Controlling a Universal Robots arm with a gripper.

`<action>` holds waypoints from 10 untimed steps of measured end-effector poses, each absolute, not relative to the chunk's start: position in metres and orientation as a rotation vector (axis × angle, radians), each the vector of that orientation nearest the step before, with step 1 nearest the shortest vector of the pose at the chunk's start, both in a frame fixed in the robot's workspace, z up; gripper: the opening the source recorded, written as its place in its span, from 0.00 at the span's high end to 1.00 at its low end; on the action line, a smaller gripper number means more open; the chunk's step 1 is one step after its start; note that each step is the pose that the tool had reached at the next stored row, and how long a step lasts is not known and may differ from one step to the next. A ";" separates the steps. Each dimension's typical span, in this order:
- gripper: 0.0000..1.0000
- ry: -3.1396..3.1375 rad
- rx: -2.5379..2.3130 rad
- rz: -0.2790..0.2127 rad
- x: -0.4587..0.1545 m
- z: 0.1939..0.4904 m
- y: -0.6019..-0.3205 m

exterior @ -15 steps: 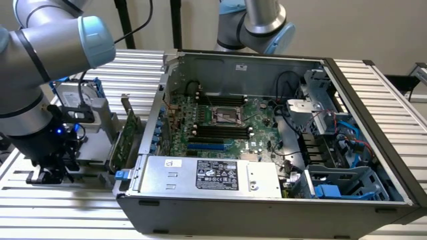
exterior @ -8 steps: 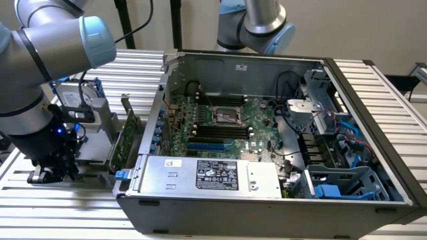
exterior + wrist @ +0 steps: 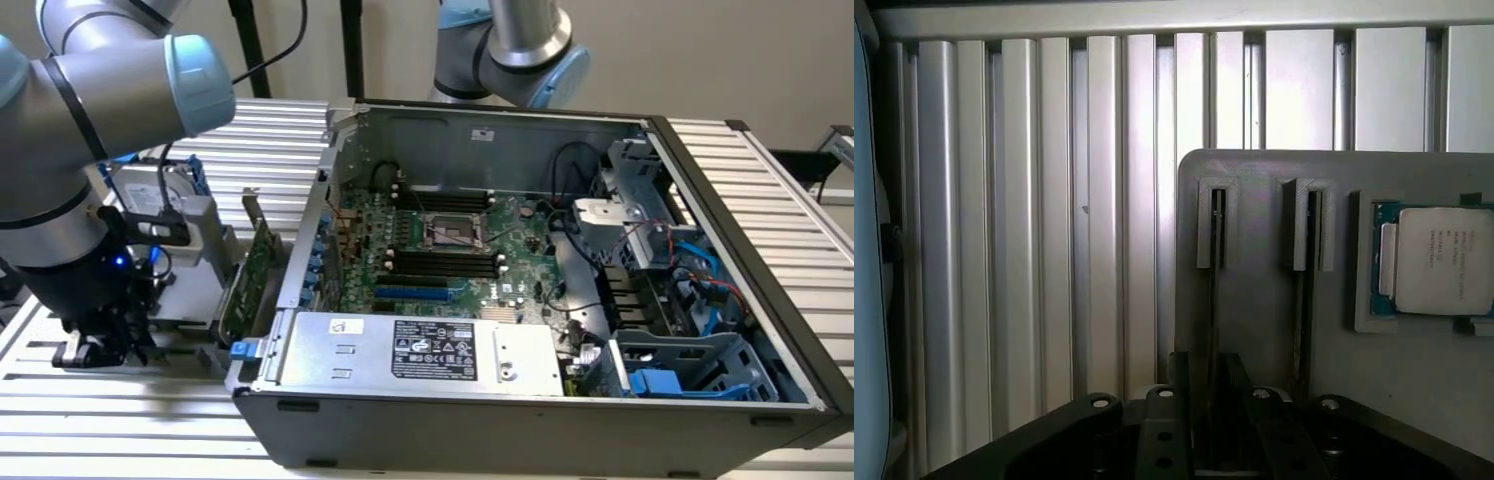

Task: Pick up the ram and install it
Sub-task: 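Pick up the ram and move it above insertion slot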

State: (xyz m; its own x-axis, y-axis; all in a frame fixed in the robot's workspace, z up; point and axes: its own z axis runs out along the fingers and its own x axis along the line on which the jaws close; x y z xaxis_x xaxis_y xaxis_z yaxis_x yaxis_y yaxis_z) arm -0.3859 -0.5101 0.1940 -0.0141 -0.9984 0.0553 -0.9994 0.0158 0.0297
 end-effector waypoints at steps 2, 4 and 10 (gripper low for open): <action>0.73 -2.195 2.162 0.027 -0.386 0.194 -0.509; 0.73 -2.195 2.163 0.027 -0.386 0.194 -0.508; 0.75 -2.194 2.162 0.028 -0.385 0.194 -0.508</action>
State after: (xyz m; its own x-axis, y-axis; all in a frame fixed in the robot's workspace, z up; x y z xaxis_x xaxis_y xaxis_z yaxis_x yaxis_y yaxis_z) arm -0.3854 -0.5076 0.1940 -0.0140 -0.9983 0.0563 -0.9994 0.0157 0.0297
